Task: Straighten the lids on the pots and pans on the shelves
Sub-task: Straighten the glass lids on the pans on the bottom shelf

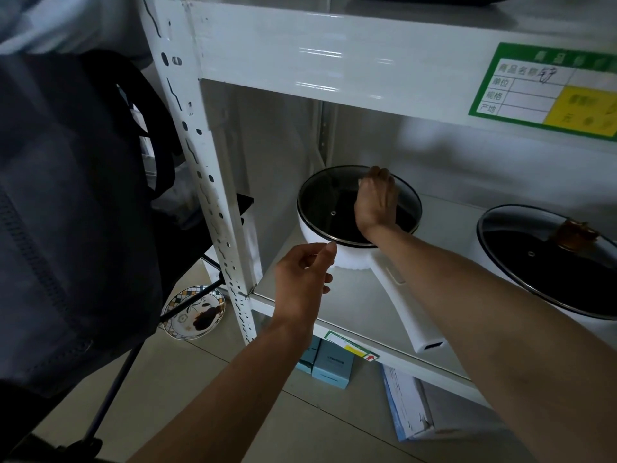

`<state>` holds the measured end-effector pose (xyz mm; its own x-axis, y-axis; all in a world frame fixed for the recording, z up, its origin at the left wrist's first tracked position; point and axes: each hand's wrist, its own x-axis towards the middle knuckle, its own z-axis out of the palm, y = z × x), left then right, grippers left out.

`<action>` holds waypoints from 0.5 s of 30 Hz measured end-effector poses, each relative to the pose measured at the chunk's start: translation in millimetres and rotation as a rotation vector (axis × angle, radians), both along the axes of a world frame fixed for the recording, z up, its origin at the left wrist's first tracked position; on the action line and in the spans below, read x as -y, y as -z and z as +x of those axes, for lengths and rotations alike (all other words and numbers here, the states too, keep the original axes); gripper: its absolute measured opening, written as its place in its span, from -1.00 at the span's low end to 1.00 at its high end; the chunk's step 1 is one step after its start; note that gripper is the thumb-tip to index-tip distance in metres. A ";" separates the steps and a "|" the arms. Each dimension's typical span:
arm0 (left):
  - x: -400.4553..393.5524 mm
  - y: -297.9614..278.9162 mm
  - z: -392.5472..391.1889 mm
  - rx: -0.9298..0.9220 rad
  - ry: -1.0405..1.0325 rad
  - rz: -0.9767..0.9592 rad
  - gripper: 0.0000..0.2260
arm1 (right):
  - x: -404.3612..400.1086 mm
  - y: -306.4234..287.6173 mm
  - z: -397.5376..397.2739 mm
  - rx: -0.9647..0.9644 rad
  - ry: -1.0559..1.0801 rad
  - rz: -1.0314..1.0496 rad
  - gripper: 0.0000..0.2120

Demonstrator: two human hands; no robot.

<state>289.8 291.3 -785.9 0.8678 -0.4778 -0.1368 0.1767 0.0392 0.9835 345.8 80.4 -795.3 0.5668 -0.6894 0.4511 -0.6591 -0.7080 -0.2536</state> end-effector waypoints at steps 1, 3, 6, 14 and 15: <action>0.3 0.4 -0.4 -0.001 -0.002 -0.001 -0.83 | 0.2 1.1 -0.5 0.003 0.002 -0.007 -0.70; 0.4 0.8 -0.7 -0.004 -0.005 -0.002 -0.83 | -0.2 1.7 -0.9 0.011 0.001 -0.003 -0.70; 1.3 0.8 -1.2 -0.001 -0.003 0.003 -0.82 | -0.8 1.3 -1.2 0.007 0.003 0.004 -0.71; 3.8 -2.7 -7.0 -0.002 0.001 0.012 -0.81 | -2.4 -6.1 -6.1 -0.033 -0.020 0.059 -0.64; 4.4 -3.5 -8.0 0.001 0.001 0.011 -0.81 | -2.8 -7.0 -7.4 -0.035 -0.024 0.062 -0.62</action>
<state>281.8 287.0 -782.3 0.8675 -0.4768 -0.1417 0.1761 0.0280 0.9840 338.4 83.2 -788.3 0.5983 -0.7012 0.3878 -0.6511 -0.7075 -0.2747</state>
